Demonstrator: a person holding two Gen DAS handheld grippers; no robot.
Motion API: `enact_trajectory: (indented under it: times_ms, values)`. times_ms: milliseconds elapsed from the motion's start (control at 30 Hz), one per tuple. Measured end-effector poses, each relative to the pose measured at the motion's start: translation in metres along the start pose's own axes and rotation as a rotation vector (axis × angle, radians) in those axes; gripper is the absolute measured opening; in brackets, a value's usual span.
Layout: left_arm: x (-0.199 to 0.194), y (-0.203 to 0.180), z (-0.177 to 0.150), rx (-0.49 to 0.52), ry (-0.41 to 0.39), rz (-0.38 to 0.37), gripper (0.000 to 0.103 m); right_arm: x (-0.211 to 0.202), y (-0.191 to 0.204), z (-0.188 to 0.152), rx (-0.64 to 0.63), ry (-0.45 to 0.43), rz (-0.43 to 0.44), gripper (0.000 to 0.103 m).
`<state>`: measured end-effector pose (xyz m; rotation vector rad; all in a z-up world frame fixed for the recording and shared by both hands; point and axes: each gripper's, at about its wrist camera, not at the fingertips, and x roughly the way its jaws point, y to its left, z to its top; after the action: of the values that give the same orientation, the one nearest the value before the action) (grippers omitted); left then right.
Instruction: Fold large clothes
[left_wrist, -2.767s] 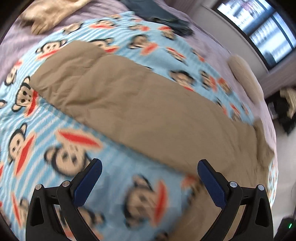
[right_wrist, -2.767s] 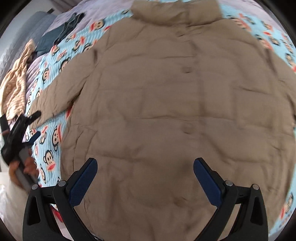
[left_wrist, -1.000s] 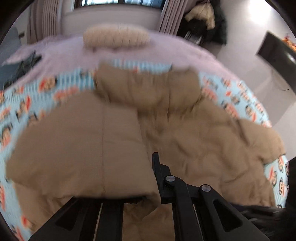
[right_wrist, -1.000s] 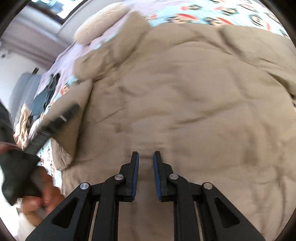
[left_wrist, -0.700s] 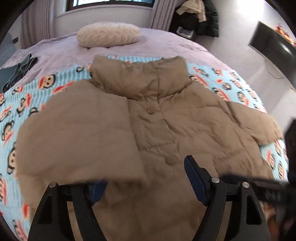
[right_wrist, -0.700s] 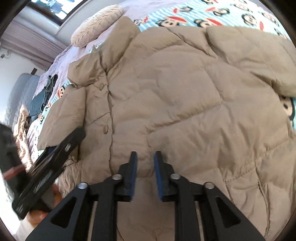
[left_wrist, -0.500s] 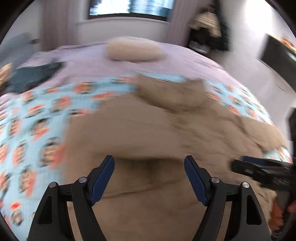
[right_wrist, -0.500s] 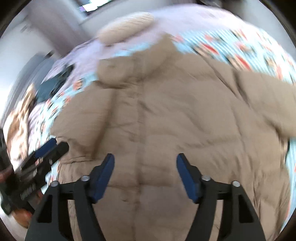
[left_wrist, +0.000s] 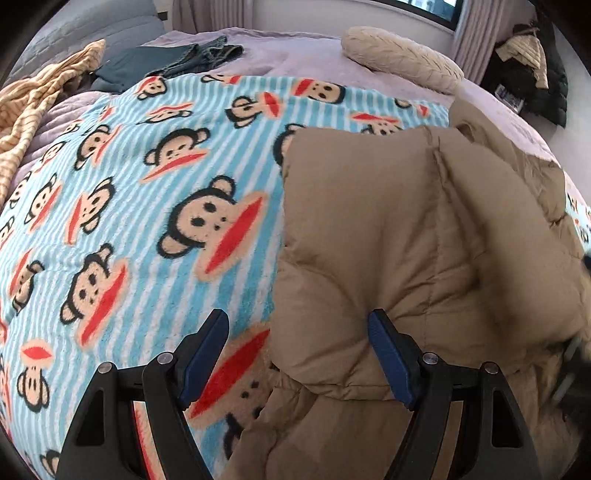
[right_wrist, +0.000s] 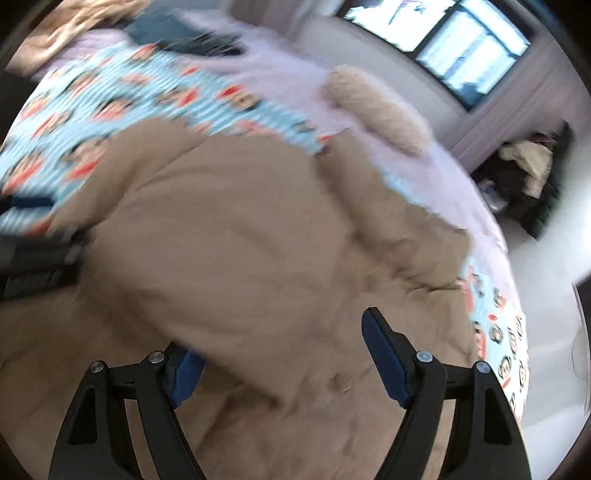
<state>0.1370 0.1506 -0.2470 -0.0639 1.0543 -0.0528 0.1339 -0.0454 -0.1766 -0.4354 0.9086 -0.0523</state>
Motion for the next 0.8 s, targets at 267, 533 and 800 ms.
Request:
enact_trajectory:
  times_ms: [267, 533, 800]
  values:
    - [-0.003, 0.031, 0.040, -0.086, 0.048, -0.205, 0.079, 0.039, -0.147, -0.052, 0.731, 0.171, 0.280, 0.046]
    - [-0.018, 0.027, 0.065, -0.071, -0.020, -0.061, 0.079, 0.071, -0.178, -0.119, 1.090, 0.313, 0.540, 0.019]
    - [-0.027, 0.020, 0.081, -0.045, -0.093, -0.002, 0.079, 0.009, -0.220, -0.112, 0.971, 0.193, 0.307, 0.032]
